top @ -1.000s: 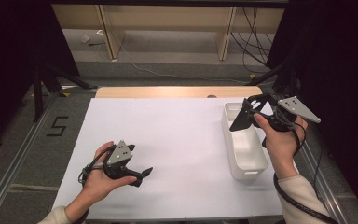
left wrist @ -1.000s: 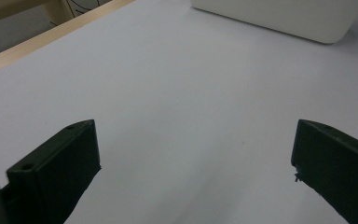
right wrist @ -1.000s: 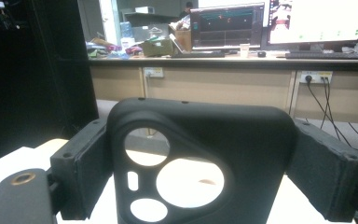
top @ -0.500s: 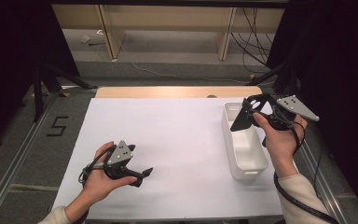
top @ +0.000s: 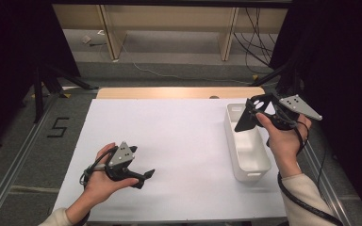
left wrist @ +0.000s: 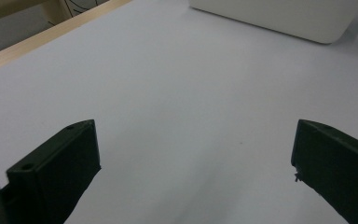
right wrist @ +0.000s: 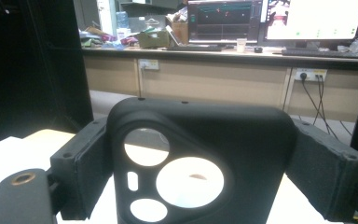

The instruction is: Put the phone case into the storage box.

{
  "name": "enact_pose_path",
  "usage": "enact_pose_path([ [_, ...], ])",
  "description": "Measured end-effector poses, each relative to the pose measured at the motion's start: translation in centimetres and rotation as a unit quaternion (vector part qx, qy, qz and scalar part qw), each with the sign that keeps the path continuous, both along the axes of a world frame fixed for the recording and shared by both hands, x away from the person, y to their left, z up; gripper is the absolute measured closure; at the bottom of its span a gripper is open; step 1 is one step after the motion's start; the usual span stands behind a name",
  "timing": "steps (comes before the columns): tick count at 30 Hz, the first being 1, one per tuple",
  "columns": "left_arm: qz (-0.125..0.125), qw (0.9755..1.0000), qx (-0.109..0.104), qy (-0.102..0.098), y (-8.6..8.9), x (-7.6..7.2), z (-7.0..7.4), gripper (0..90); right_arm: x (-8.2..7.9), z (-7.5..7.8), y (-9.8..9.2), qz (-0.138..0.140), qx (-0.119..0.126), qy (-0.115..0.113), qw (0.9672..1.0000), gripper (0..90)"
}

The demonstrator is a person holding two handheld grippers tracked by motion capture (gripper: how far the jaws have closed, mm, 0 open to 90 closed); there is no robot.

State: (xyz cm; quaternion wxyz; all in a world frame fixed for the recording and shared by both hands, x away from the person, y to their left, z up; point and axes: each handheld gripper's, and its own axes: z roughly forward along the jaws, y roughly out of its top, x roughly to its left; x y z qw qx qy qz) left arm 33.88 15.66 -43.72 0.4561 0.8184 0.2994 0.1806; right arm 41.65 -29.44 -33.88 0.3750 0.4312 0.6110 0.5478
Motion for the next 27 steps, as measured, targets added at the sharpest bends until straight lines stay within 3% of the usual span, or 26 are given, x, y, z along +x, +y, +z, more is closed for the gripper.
enact_pose_path([
  [27,-0.001,1.0000,0.000,-0.001,0.0,0.0,0.0,0.6,1.5,-0.2,0.2,-0.003,-0.019,0.003,0.9998,15.3],
])
